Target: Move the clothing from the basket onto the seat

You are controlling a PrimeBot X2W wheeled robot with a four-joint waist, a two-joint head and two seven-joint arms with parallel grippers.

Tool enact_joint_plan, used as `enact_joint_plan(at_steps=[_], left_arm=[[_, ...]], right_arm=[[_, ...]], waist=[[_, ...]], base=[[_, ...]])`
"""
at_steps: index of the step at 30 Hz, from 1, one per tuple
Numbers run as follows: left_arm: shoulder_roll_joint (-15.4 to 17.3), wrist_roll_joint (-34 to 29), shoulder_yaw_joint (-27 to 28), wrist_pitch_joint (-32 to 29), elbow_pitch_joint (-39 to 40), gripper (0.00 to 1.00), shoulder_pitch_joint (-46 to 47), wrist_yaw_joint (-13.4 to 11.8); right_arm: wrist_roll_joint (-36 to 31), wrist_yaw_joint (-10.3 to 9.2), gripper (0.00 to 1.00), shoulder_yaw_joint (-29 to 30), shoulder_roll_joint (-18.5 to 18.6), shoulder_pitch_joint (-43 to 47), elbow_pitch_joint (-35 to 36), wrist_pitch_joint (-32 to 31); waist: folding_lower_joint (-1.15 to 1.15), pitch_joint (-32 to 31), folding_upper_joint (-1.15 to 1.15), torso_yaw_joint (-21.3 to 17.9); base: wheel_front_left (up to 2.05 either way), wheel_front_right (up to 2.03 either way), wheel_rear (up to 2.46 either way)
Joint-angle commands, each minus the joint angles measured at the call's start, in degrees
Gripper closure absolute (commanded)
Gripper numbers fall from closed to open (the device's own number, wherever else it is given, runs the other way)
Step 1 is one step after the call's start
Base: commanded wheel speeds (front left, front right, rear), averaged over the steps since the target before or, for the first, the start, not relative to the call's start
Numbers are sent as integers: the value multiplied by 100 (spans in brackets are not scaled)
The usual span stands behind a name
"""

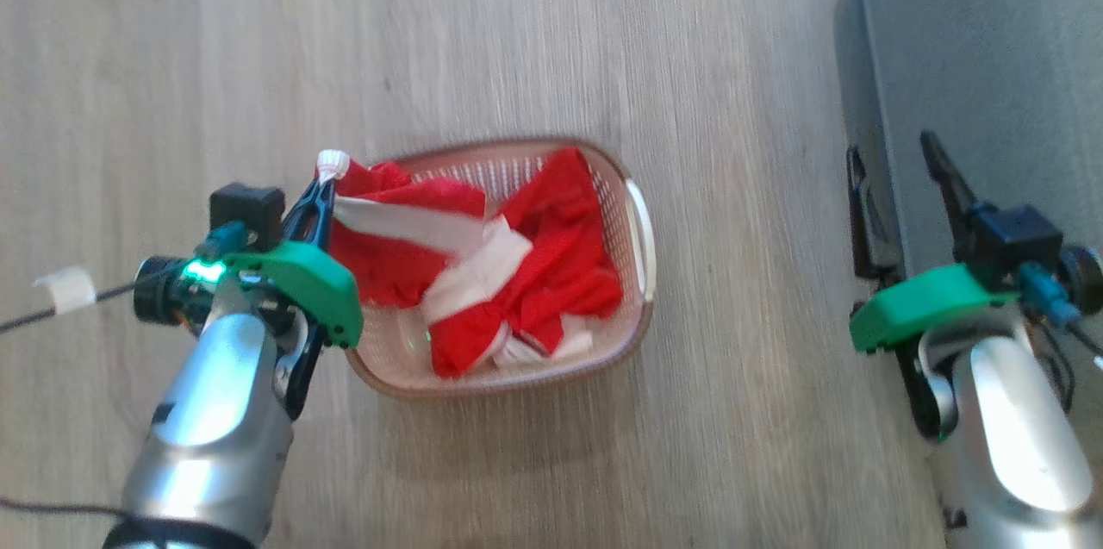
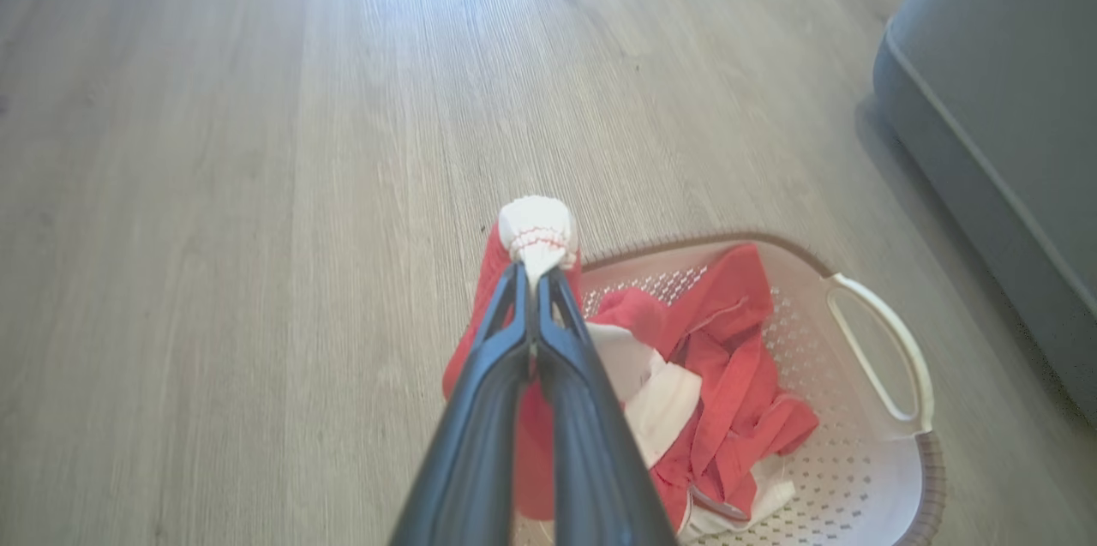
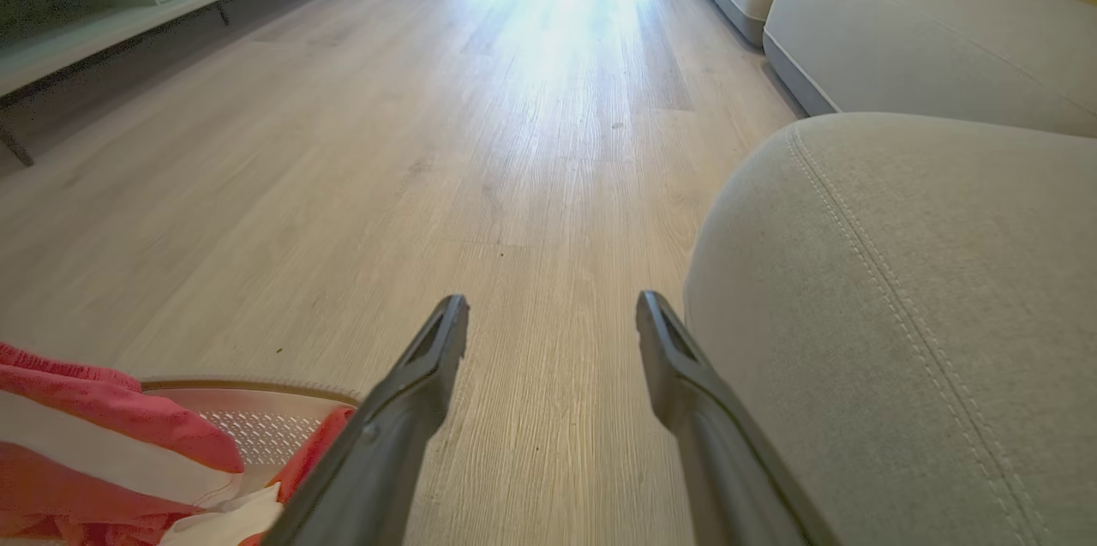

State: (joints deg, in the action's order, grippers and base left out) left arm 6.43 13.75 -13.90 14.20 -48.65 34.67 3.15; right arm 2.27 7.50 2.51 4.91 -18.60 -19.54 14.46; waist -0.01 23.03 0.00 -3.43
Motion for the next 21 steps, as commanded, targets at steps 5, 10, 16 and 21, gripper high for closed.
enact_joint_plan(at_steps=[5,10,16,21], left_arm=[[285,94,417,79,816,100,-390,-162],[433,139,604,79,1490,100,-805,-285],[591,212,689,-152,2284,100,-1388,-424],[685,252,733,-429,2991,100,-1831,-566]], right_arm=[[91,-1,0,-170,50,340,32,54],[136,-1,0,-241,46,644,-85,54],[156,-1,0,-267,63,975,-156,54],[123,-1,0,-288,90,1147,-152,54]], waist=[[1,-1096,0,282],[1,-1594,0,307],[1,-2017,0,309],[1,-2183,0,315]], base=[[0,0,0],[0,0,0],[0,0,0],[0,0,0]])
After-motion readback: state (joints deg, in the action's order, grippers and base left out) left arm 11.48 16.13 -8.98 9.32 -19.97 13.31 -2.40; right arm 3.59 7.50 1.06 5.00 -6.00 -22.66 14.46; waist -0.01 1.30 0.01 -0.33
